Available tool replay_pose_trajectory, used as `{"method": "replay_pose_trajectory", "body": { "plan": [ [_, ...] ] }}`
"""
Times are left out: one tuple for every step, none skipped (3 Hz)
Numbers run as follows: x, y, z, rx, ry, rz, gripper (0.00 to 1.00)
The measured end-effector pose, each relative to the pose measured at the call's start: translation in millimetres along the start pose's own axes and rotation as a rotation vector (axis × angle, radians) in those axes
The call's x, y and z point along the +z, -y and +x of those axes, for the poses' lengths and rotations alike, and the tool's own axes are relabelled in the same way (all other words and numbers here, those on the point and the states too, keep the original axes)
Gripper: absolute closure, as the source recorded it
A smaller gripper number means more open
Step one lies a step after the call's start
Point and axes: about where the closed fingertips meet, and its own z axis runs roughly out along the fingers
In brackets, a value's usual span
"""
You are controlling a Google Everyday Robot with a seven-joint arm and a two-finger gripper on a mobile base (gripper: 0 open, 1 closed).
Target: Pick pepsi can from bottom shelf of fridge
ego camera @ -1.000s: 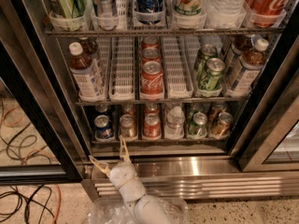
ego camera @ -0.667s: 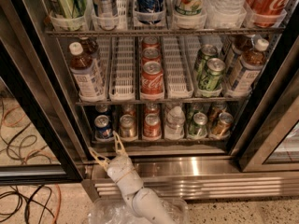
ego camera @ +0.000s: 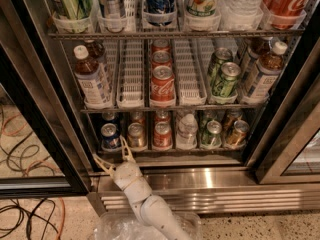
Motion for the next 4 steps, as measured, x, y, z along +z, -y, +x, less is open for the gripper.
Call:
{"method": "replay_pose_trajectory", "body": {
  "plan": [
    [33.2, 8.7, -2.4, -0.006, 0.024, -0.021, 0.28],
    [36.4, 8.0, 0.1, -0.003, 0.02, -0.023, 0.29],
    [36.4, 8.0, 0.1, -0.003, 0.02, -0.023, 0.47],
    [36.4, 8.0, 0.1, -0.003, 0.02, -0.023, 0.7]
  ]
}}
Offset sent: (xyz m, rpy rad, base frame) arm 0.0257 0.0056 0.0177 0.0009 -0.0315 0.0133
